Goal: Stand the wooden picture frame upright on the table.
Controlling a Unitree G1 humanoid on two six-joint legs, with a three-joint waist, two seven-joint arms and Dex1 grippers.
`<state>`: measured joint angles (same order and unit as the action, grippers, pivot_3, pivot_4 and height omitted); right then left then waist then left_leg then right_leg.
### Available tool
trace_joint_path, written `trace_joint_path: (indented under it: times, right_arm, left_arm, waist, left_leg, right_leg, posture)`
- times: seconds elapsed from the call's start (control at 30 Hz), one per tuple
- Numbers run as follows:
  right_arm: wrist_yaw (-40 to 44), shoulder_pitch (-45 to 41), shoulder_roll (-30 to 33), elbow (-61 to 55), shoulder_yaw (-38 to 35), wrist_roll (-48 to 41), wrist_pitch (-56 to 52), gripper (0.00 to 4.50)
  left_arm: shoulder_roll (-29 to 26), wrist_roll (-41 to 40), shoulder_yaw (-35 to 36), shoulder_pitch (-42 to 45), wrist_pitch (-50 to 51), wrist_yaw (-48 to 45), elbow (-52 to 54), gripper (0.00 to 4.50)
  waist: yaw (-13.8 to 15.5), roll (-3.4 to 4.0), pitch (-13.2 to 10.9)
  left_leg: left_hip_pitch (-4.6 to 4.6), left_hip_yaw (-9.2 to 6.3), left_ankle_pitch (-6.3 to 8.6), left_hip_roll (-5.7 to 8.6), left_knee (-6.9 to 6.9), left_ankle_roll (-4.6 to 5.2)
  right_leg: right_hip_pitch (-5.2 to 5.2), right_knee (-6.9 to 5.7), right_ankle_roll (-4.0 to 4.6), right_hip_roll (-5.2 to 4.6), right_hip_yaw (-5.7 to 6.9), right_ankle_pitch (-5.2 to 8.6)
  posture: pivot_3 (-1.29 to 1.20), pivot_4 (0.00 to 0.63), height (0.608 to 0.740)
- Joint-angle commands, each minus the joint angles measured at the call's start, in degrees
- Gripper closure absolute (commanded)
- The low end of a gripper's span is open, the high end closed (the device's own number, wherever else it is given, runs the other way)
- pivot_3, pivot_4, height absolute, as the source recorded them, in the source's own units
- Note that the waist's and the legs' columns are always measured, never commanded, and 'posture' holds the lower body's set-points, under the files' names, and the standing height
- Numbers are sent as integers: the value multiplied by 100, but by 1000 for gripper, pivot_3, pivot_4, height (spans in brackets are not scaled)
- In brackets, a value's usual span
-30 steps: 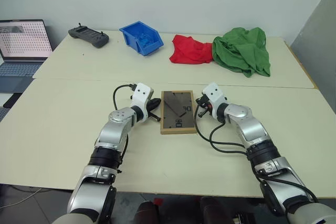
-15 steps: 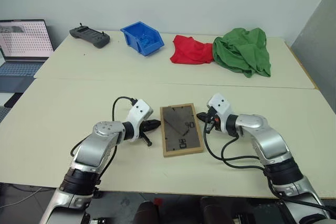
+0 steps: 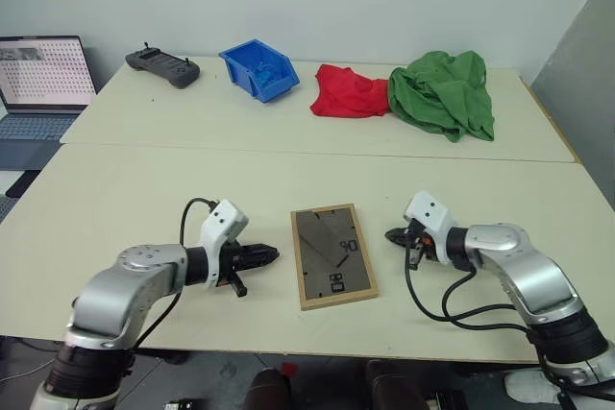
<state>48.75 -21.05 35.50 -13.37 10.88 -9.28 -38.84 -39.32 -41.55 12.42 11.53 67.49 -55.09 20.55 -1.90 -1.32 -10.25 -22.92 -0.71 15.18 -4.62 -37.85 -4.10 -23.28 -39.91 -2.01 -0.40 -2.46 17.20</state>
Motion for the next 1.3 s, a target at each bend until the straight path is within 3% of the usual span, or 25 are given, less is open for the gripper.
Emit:
trace_joint_path:
  times: [0.03, 0.1, 0.2, 0.5, 0.67, 0.97, 1.3]
  right_arm:
    - [83, -118, -31, 108, -161, -137, 348, 4500]
    - [93, -186, -73, 252, -96, -133, 450, 4500]
    - [131, -240, -93, 358, -7, -105, 569, 4500]
    - [46, -236, -256, 430, 177, -69, 648, 4500]
    - [-76, -320, -418, 458, 214, -23, 615, 4500]
    - [-12, -261, -784, -1, 742, -136, 315, 4500]
    - [-396, -185, -953, -7, 603, -93, 49, 4500]
  left_arm:
    - [104, -1305, 921, 258, 1747, 148, -252, 2917]
    - [143, -1717, 1096, 360, 2366, 384, -654, 2502]
    - [92, -2343, 1096, 402, 2501, 932, -1312, 1941]
    - [145, -3170, 207, 310, 2501, 1978, -1859, 75]
    - [257, -2966, -96, 320, 2501, 2186, -2100, 35]
    - [1218, -2390, -395, 500, 2420, 2503, -2428, 35]
    - [1532, -3066, -393, -78, 2501, 2682, -1485, 35]
  waist:
    - [0, 0, 0]
    - [1, 0, 0]
    - [4, 0, 0]
    - [9, 1, 1]
    - [1, 2, 1]
    - [55, 61, 75]
    - [34, 66, 89]
  left_leg:
    - [1, 0, 0, 1, 0, 0]
    - [0, -5, 0, 2, -2, 0]
    - [1, -5, 0, 2, -2, 0]
    - [2, -8, -1, 1, -1, -1]
    - [6, -7, -1, 1, -1, -1]
    - [8, -5, -1, 16, -4, -2]
    - [6, -7, -1, 17, -2, -2]
  right_leg:
    - [0, 0, 0, 0, 0, 0]
    - [3, 0, 0, 0, 3, 0]
    - [4, 0, 0, -1, 3, 0]
    - [4, -1, 1, -3, 3, 0]
    - [4, -4, 1, -1, 2, -1]
    - [17, 3, 1, -17, 3, -1]
    - [17, 6, 0, -19, 3, 0]
  posture:
    - [0, 150, 740]
    - [0, 150, 740]
    - [0, 150, 740]
    - [0, 150, 740]
    - [0, 150, 740]
    - [0, 150, 740]
    - [0, 150, 740]
